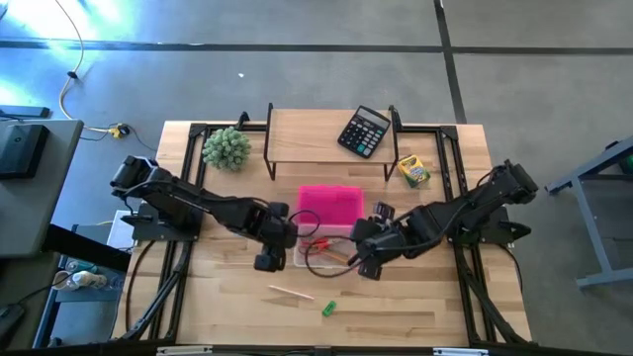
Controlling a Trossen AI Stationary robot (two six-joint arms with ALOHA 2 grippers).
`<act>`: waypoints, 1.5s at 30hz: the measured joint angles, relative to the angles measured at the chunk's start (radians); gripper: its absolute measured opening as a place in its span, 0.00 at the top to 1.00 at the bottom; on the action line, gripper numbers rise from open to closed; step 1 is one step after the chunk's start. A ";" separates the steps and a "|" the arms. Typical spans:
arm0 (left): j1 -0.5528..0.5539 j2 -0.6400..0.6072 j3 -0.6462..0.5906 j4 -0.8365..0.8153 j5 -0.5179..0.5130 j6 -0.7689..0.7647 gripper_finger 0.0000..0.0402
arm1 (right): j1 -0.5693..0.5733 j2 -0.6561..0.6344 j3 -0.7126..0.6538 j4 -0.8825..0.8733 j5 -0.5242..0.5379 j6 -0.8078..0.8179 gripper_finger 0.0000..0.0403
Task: Pack school essentials
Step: Put the green eraser into the transparent bin
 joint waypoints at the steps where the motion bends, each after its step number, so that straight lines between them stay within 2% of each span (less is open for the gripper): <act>1: -0.009 0.000 0.000 -0.011 0.000 -0.011 0.63 | 0.010 0.000 0.000 0.015 0.000 -0.006 0.56; 9: -0.098 0.000 -0.032 -0.056 -0.002 -0.099 0.63 | 0.076 0.026 0.000 0.157 -0.012 -0.063 0.56; 16: -0.195 0.002 -0.129 -0.024 -0.002 -0.263 0.63 | 0.078 0.090 0.000 0.227 -0.139 -0.058 0.56; 22: -0.280 0.002 -0.172 0.011 -0.011 -0.389 0.63 | 0.088 0.175 0.000 0.323 -0.172 -0.229 0.56; 30: -0.381 0.002 -0.172 0.016 -0.039 -0.519 0.63 | 0.089 0.261 0.000 0.449 -0.224 -0.273 0.50; 35: -0.425 0.002 -0.172 0.015 -0.041 -0.596 0.63 | 0.091 0.320 0.000 0.525 -0.261 -0.390 0.42; 40: -0.462 0.002 -0.172 0.010 -0.042 -0.673 0.63 | 0.097 0.383 0.000 0.570 -0.337 -0.483 0.41; 45: -0.492 0.002 -0.172 0.010 -0.042 -0.738 0.63 | 0.098 0.436 0.000 0.595 -0.362 -0.555 0.41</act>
